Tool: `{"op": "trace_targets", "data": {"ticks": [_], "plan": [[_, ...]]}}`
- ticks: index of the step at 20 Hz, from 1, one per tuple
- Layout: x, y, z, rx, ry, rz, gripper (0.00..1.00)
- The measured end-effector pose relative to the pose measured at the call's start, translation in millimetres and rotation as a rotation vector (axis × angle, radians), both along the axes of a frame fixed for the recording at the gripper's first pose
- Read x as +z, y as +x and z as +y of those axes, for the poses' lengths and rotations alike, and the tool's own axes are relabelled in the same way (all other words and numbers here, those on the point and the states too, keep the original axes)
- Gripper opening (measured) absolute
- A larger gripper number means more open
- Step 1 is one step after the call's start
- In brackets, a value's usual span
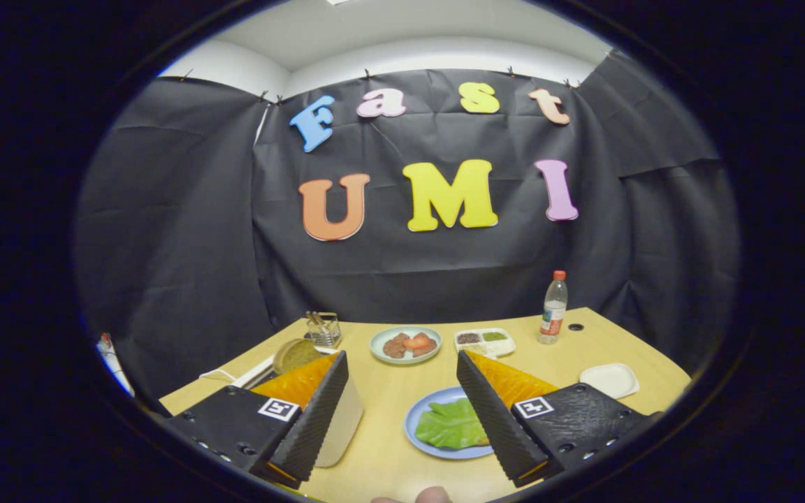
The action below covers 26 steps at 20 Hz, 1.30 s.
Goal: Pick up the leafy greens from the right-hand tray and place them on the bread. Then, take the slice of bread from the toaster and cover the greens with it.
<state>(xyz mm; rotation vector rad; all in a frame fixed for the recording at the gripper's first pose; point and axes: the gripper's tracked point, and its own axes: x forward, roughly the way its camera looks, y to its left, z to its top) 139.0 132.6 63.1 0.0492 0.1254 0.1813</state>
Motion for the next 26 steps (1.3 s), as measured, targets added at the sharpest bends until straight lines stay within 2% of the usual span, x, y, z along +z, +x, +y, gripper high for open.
{"op": "trace_targets", "data": {"ticks": [3, 7, 13, 18, 20, 23, 26], "plan": [[-3.4, -10.2, 49.0, 0.045, 0.004, -0.012, 0.96], [-13.6, -7.6, 91.4, 0.06, -0.029, -0.001, 0.96], [-39.4, 20.8, 127.5, 0.018, -0.062, 0.041, 0.96], [-64.6, 50.8, 135.6, -0.03, -0.078, 0.111, 0.94], [-73.4, 60.6, 136.0, -0.043, -0.083, 0.143, 0.77], [-79.0, 67.3, 144.0, -0.021, -0.081, 0.173, 0.66], [-81.6, 69.6, 139.9, -0.039, -0.061, 0.18, 0.36]]}}
